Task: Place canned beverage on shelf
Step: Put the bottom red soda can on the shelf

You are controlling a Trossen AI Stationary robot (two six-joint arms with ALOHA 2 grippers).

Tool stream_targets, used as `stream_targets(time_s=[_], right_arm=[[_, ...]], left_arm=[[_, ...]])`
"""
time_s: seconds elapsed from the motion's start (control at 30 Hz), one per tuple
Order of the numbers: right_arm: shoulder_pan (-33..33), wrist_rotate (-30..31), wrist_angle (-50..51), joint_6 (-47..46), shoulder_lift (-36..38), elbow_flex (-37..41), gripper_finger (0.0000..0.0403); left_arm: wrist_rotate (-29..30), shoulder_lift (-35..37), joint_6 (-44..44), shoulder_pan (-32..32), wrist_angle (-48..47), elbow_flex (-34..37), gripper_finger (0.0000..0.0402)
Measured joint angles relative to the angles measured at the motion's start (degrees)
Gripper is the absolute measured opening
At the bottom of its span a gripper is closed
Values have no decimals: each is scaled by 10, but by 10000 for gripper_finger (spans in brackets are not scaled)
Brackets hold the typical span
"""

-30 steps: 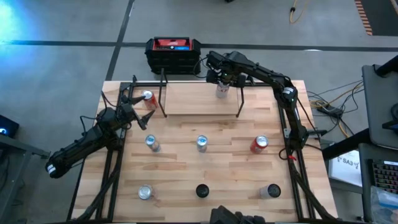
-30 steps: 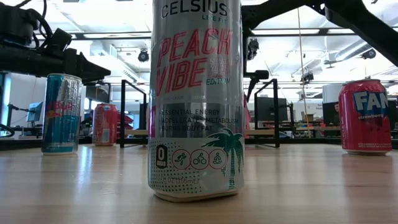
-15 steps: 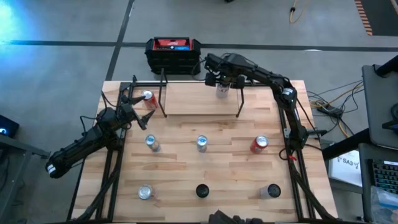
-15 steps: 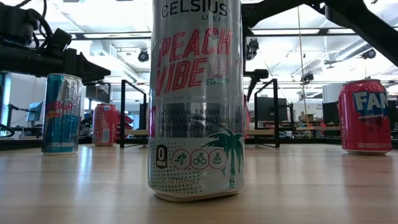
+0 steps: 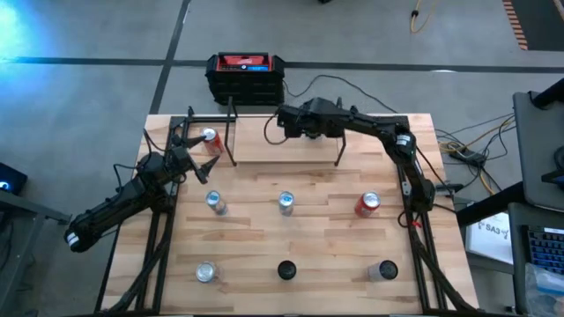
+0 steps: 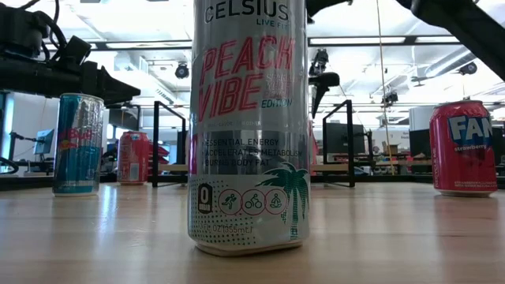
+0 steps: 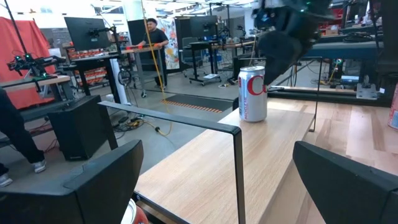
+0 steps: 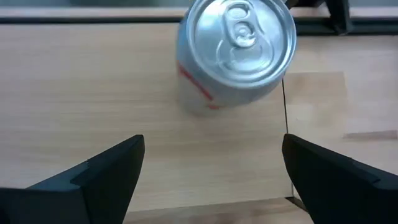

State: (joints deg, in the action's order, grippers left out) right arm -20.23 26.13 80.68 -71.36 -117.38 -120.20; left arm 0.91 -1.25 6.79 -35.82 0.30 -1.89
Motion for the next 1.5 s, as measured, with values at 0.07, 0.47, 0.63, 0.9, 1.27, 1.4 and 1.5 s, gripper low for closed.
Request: stream_targets(time_s=[0.07, 0.47, 0.63, 0.9, 1.27, 1.4, 1.5], right_arm=[[13, 26, 0, -23, 1, 3, 366], [52, 100, -19, -139, 2, 79, 366], [55, 106, -55, -133, 2, 108, 366], [99, 53, -51, -136, 29, 123, 366], [157, -63, 80, -69, 165, 125, 366], [169, -175, 92, -82, 196, 147, 366], [181, -213, 93, -98, 216, 175, 366]], left_arm=[[0, 0, 0, 0, 0, 0, 398], [0, 0, 0, 0, 0, 0, 398], [0, 0, 0, 0, 0, 0, 398], [0, 0, 0, 0, 0, 0, 398], [0, 0, 0, 0, 0, 0, 398], [0, 0, 0, 0, 0, 0, 398], [0, 0, 0, 0, 0, 0, 398]])
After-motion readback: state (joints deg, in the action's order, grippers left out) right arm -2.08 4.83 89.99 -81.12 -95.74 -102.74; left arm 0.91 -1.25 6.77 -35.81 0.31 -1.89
